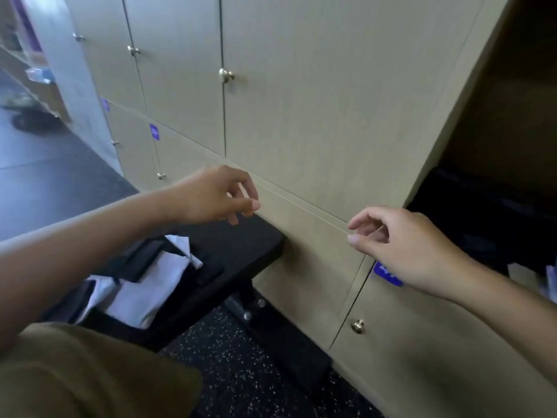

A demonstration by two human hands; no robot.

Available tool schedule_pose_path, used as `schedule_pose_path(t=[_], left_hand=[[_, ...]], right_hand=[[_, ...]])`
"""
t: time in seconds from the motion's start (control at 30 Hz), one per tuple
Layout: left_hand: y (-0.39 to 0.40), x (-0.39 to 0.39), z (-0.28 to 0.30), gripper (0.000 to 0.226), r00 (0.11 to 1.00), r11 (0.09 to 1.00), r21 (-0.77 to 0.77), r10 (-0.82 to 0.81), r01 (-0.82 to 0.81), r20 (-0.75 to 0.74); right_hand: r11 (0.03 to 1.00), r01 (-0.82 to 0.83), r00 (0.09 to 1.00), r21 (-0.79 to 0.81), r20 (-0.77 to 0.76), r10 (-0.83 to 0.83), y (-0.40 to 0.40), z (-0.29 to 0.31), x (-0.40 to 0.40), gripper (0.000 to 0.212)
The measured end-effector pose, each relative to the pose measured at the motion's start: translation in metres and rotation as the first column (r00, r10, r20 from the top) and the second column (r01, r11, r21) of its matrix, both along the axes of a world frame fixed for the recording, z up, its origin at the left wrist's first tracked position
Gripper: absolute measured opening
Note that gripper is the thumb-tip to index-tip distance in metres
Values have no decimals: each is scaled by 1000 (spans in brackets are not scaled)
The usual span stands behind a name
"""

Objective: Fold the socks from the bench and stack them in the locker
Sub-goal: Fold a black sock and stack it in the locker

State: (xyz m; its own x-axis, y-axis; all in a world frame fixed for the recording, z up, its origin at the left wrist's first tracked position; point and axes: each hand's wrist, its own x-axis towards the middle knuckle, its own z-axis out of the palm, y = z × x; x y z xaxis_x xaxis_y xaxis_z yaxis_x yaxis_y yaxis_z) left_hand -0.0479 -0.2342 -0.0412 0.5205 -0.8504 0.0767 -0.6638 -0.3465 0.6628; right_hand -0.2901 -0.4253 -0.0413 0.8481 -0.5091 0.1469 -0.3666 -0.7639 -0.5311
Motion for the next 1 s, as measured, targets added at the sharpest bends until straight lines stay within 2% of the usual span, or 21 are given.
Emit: schedule_pose_path(t=[0.27,0.4,0.53,0.6,0.8,1.0], left_hand=[[57,38,-7,19,990,983,125,133,-138,48],[71,57,-15,26,988,951,278,113,-138,102],[81,67,-19,43,996,839,539,31,-72,84],[85,73,-22,49,996,784,618,6,-59,87],[93,82,-26,55,998,691,722,-11,-41,68],[94,89,-34,46,994,685,725,-5,-75,108]], right_hand=[[993,-118,990,13,-70,119,27,-18,42,11],[987,-159,980,36,-114,163,37,-30,59,12],[980,-179,972,87,-135,190,46,-44,81,17],[975,-190,969,112,-142,205,50,-52,93,20],[963,-208,958,174,-162,236,66,-80,134,25],[954,-156,953,258,-216,214,81,-110,166,35]])
